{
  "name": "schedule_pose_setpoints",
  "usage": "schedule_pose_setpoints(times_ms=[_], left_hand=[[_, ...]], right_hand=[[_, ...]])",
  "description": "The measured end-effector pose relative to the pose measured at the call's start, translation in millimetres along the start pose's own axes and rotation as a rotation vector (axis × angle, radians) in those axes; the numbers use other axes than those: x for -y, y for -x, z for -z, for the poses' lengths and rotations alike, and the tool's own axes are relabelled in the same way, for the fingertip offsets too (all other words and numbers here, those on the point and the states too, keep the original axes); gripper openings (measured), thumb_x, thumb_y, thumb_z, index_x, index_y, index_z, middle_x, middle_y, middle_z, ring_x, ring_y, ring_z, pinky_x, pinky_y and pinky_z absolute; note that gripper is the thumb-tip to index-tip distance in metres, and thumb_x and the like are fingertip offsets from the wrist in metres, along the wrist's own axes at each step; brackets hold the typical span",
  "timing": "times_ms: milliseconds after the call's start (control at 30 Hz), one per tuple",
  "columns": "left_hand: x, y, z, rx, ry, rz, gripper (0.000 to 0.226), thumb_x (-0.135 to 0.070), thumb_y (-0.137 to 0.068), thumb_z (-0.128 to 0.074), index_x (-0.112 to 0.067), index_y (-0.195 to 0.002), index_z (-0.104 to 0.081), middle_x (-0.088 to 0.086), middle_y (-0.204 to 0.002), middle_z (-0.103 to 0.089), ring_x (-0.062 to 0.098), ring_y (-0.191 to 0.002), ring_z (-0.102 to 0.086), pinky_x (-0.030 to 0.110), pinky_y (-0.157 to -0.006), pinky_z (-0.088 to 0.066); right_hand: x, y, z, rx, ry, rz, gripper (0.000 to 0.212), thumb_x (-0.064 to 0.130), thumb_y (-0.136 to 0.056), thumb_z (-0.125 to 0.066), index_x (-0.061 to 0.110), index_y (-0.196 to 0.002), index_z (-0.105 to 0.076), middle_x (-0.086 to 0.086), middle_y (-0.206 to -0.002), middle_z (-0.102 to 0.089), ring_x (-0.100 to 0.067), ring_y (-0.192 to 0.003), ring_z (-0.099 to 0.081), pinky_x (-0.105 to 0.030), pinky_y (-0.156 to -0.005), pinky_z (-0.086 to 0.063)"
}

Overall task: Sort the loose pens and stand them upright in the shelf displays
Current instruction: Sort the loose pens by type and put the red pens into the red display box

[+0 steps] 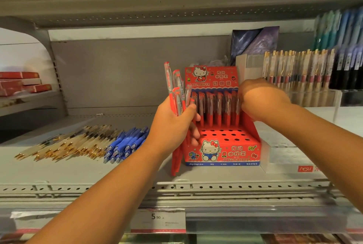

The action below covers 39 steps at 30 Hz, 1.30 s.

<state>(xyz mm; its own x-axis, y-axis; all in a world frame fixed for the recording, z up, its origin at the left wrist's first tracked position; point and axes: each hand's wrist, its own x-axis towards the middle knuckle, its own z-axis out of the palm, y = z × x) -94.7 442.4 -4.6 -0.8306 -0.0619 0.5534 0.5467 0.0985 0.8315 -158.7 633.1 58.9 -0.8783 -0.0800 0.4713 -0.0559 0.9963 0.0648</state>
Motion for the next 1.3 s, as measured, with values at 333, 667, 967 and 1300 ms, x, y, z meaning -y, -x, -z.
schedule_pose_setpoints(times_ms=[333, 667, 967, 1300], left_hand=[[-2, -2, -1, -0.003, 0.067, -0.009, 0.006, -0.015, -0.102, -0.051, -0.011, -0.106, -0.054, 0.010, -0.081, -0.071, 0.025, -0.046, -0.062, 0.032, -0.041, -0.051], [0, -5, 1, -0.054, 0.144, -0.025, 0.010, -0.016, -0.101, -0.053, -0.025, -0.105, -0.056, 0.009, -0.068, -0.071, 0.029, -0.050, -0.067, 0.037, -0.044, -0.056], [-2, -4, 0, -0.014, 0.183, 0.039, 0.016, -0.019, -0.100, -0.054, -0.023, -0.114, -0.061, 0.018, -0.075, -0.073, 0.030, -0.058, -0.071, 0.035, -0.047, -0.057], [-1, -7, 1, -0.155, 0.130, 0.110, 0.014, -0.015, -0.100, -0.049, -0.017, -0.108, -0.061, 0.011, -0.071, -0.073, 0.032, -0.067, -0.074, 0.041, -0.052, -0.060]], right_hand=[[26, 17, 3, 0.088, -1.074, 0.289, 0.015, 0.012, -0.091, -0.061, 0.019, -0.102, -0.068, -0.004, -0.084, -0.072, -0.012, -0.046, -0.060, -0.020, -0.039, -0.039], [44, 15, -8, 0.527, -1.538, 0.260, 0.012, 0.011, -0.086, -0.070, 0.019, -0.093, -0.077, -0.004, -0.072, -0.064, -0.005, -0.046, -0.044, -0.018, -0.040, -0.036], [48, 12, -30, 0.570, -1.738, 0.332, 0.020, 0.007, -0.088, -0.065, 0.022, -0.084, -0.078, 0.002, -0.064, -0.060, -0.004, -0.046, -0.042, -0.015, -0.039, -0.034], [38, -2, -26, 0.149, -2.093, 0.126, 0.010, 0.011, -0.096, -0.055, 0.012, -0.088, -0.060, -0.016, -0.099, -0.070, -0.028, -0.091, -0.068, -0.030, -0.070, -0.057]])
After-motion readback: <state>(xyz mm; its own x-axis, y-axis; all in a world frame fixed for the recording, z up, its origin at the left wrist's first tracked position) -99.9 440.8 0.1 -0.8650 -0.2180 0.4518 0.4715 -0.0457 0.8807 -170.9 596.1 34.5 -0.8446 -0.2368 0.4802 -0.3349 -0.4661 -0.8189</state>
